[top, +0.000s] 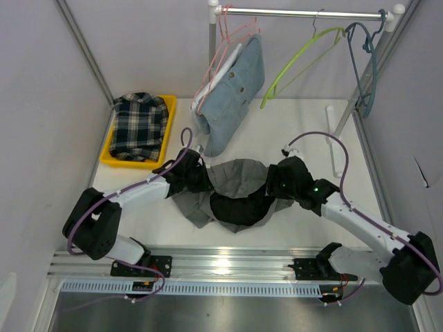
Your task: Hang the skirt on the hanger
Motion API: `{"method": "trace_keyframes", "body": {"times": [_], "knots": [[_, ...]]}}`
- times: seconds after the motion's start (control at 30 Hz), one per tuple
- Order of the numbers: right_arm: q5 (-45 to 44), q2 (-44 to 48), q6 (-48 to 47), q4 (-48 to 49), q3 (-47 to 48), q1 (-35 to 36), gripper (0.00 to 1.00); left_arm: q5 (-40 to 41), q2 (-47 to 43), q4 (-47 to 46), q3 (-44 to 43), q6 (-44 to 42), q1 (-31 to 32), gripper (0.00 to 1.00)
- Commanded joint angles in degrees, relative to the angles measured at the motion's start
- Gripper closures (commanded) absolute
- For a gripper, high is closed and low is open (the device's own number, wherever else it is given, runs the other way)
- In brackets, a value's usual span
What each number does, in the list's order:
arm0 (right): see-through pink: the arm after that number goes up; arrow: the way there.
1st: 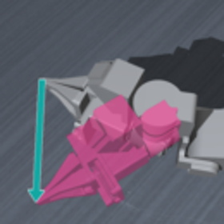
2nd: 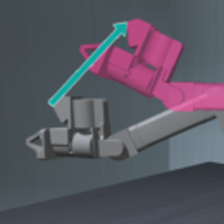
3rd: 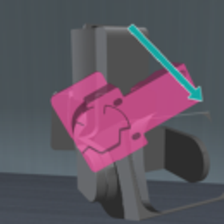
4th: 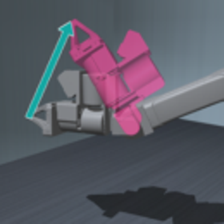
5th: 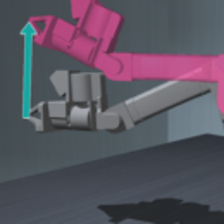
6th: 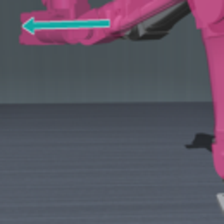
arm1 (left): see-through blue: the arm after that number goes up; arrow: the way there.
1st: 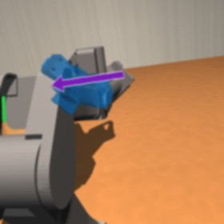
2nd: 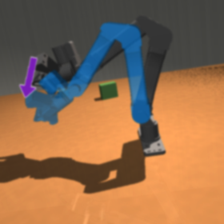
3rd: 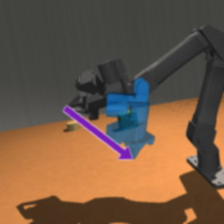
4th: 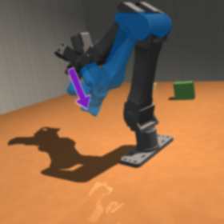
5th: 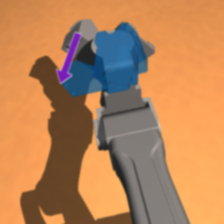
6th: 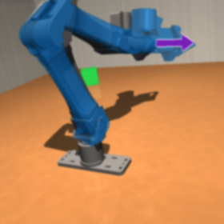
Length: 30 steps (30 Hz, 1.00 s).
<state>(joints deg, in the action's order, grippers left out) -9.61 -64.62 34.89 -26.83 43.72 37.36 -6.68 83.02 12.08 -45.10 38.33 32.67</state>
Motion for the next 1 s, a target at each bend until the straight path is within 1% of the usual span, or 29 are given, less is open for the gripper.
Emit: {"method": "trace_keyframes", "body": {"times": [0.0, 0.17, 0.2, 0.27, 0.3, 0.33, 0.37, 0.4, 0.43, 0.5, 0.53, 0.57, 0.63, 0.67, 0.73, 0.77, 0.8, 0.87, 0.9, 0.97], "knots": [[-4.62, 6.33, 0.44, -5.16, 5.84, 3.14, 0.37, -0.53, -3.13, -1.62, -1.57, 1.05, 0.56, 0.85], [-7.44, 9.34, -0.43, -7.36, 13.3, 5.52, 0.37, -0.97, -3.39, -1.18, -1.92, 0.87, 0.56, 0.87], [-8.14, 9.34, -1.4, -7.53, 17.32, 5.61, 0.36, -1.23, -3.22, -1.26, -1.92, 0.87, 0.56, 0.87], [-12.0, 8.11, -4.9, -8.85, 22.17, 4.92, 0.36, -1.23, -3.22, -1.27, -1.92, 0.87, 0.56, 0.88], [-13.23, 7.41, -6.32, -9.2, 28.02, 4.21, 0.35, -1.41, -3.22, -1.18, -1.92, 0.79, 0.56, 0.88], [-15.33, 5.75, -7.81, -9.99, 31.21, 2.38, 0.35, -1.32, -3.22, -1.18, -1.83, 0.79, 0.56, 0.89], [-15.62, 4.95, -10.96, -10.0, 34.47, 1.14, 0.35, -1.41, -3.22, -1.18, -1.83, 0.7, 0.56, 0.89], [-15.53, 4.07, -12.55, -9.74, 40.68, -0.26, 0.35, -1.32, -3.22, -1.18, -1.57, 0.7, 0.56, 0.89], [-15.44, 3.19, -14.14, -9.04, 43.78, -1.58, 0.35, -1.41, -3.22, -1.09, -1.66, 0.7, 0.56, 0.89], [-15.44, 0.21, -18.78, -8.15, 49.5, -6.76, 0.36, -1.41, -3.13, -1.09, -1.66, 0.61, 0.56, 0.89], [-15.18, -1.02, -19.94, -8.24, 55.27, -9.04, 0.36, -1.5, -3.04, -1.09, -1.57, 0.61, 0.64, 0.89], [-12.66, -3.73, -20.91, -8.15, 57.94, -14.55, 0.36, -1.5, -3.04, -1.09, -1.74, 0.61, 0.56, 0.89], [-7.74, -6.3, -21.45, -7.98, 64.25, -21.42, 0.37, -1.67, -3.04, -1.0, -1.74, 0.7, 0.64, 0.89], [-1.27, -8.66, -21.1, -7.89, 66.03, -28.24, 0.39, -1.67, -3.13, -0.91, -1.66, 0.52, 0.65, 0.89], [3.78, -10.34, -20.22, -6.67, 69.37, -33.82, 0.39, -1.67, -3.39, -0.39, -1.74, 0.08, 0.65, 0.9], [5.55, -10.79, -20.22, -5.7, 69.65, -36.02, 0.39, -1.67, -3.39, -0.21, -1.66, -0.09, 0.73, 0.9], [7.3, -11.75, -20.13, -4.65, 69.74, -39.7, 0.38, -1.67, -3.48, 0.05, -1.74, -0.27, 0.65, 0.9], [10.38, -13.33, -18.47, -3.06, 70.88, -43.32, 0.38, -1.67, -3.48, 0.58, -2.09, -0.71, 0.65, 0.9], [14.23, -15.43, -17.68, -2.79, 71.32, -46.47, 0.38, -1.67, -3.4, 0.84, -2.1, -0.88, 0.65, 0.9], [16.19, -17.28, -16.7, -1.12, 72.11, -48.43, 0.37, -1.67, -3.48, 1.19, -2.27, -0.97, 0.82, 0.9]]}}
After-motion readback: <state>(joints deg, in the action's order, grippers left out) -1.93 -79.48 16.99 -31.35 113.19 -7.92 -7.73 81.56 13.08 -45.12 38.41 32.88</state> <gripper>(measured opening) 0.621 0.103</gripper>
